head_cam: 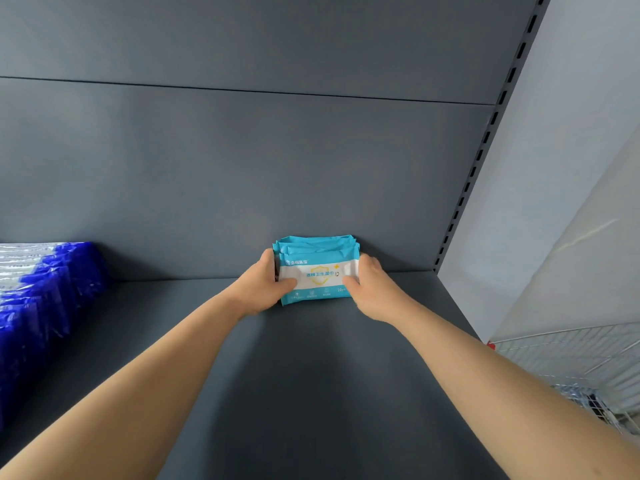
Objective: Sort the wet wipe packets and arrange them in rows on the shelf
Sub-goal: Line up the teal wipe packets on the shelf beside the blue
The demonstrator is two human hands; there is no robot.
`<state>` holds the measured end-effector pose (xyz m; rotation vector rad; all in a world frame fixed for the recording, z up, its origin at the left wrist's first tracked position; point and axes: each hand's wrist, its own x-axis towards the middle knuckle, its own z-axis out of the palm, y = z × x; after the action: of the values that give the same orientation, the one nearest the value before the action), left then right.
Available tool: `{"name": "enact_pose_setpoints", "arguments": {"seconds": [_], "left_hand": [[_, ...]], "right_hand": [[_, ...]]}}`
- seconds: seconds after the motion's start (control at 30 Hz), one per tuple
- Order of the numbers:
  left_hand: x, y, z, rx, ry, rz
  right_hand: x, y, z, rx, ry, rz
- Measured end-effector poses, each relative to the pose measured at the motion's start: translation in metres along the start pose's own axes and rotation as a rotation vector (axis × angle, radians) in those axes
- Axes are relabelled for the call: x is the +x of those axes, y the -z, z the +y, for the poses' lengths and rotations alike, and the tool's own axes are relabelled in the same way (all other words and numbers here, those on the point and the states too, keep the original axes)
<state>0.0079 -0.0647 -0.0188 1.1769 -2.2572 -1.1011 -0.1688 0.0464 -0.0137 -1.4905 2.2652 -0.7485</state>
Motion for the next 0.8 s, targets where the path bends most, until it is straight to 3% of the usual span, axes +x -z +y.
{"name": "enact_pose_setpoints", "arguments": {"seconds": [0.17,0.37,0.6,0.8], "left_hand": [[-0.004,-0.003,-0.004,-0.008,-0.056,0.146],[-0.012,-0.003,0.001,0.021,-0.035,0.054],[-0.016,-0.004,0.002,0.13,0.014,0.172],[-0.046,-0.017,0.036,0.644,-0.184,0.458]], "right_hand": [[0.002,-0.003,0.004,-0.025,-0.025,0.076],[-0.002,-0.007,-0.005,-0.069,0.026,0.042],[-0.013,0.0,-0.003,-0.217,0.006,0.132],[-0.059,0.037,0.009,-0.369,0.097,0.19]]}}
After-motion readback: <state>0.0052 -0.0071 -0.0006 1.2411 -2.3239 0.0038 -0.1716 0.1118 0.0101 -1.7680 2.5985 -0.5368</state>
